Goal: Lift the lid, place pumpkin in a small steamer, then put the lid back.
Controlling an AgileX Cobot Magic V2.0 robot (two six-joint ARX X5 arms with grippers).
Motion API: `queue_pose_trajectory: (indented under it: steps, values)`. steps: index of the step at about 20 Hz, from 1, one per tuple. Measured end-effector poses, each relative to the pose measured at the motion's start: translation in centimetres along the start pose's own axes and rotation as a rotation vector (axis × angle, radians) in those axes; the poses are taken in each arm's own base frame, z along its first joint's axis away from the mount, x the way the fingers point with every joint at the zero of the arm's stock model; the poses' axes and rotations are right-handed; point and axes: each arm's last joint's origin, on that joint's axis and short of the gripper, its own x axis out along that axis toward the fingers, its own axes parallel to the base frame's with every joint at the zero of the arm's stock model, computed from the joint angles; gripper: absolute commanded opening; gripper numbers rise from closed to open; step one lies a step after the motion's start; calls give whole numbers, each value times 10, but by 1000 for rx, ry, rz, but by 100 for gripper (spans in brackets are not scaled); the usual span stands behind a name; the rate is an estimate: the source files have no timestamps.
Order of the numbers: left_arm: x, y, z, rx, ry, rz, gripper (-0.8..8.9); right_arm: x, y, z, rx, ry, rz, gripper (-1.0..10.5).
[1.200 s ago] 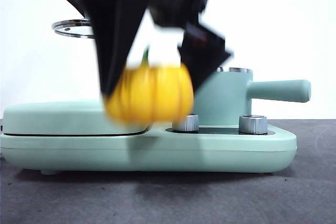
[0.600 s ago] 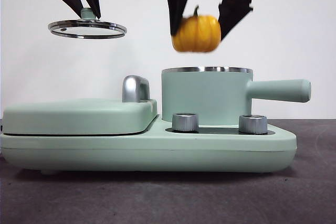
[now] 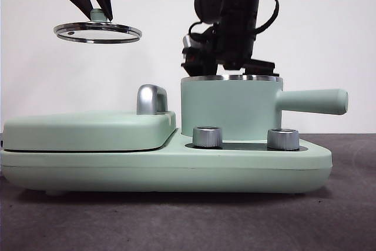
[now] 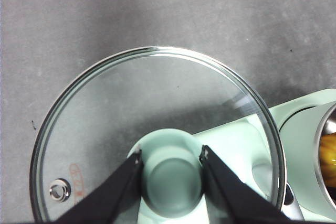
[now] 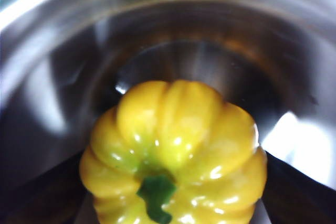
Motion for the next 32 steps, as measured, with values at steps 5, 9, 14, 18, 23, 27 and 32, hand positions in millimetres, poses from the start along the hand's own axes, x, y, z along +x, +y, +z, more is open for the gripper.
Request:
queue_pose_trajectory:
  steps: [5, 9, 14, 18, 23, 27, 32]
  values:
    - [0, 0, 0, -7, 0, 0, 14, 3, 0, 0, -2, 15, -3, 357]
    - [0, 0, 0, -8, 0, 0, 14, 3, -1, -1, -1, 19, 0, 483]
    - [0, 0, 0, -11, 0, 0, 14, -1, -1, 2, -3, -9, 2, 552]
    - [0, 0, 0, -11, 0, 0, 14, -12, 0, 2, -3, 8, 2, 552]
    - [0, -1, 0, -10, -1, -11, 14, -61, 4, 14, -17, -167, 17, 551]
    - [0, -2, 0, -12, -1, -20, 14, -107, 7, -9, -24, -257, 25, 551]
    - [2, -15, 0, 6, 3, -40, 14, -211, 12, -96, -50, -491, 39, 550]
